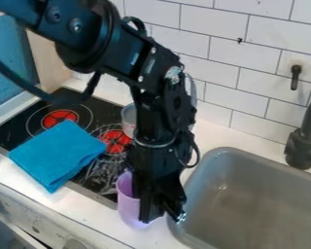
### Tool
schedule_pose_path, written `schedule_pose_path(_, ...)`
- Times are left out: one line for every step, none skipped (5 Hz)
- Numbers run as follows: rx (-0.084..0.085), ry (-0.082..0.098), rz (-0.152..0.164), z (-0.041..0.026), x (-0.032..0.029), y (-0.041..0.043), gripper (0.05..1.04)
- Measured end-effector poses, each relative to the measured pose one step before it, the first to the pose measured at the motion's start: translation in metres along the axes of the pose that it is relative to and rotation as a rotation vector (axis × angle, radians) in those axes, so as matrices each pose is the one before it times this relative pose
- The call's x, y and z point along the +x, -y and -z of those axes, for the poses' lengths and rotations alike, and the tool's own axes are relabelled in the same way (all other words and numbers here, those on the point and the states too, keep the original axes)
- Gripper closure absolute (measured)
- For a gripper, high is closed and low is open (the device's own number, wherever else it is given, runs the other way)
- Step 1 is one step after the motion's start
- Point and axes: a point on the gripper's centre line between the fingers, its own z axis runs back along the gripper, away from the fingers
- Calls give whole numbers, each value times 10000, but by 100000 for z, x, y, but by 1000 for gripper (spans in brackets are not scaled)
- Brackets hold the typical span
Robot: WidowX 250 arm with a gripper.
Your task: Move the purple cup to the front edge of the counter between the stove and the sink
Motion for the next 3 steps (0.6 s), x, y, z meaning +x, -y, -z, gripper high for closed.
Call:
schedule_pose_path(121,275,-116,205,-738,29,989)
schedule_pose_path(3,-63,-68,186,-195,44,963)
schedule_pose_path(-274,91,74,406,20,382,797)
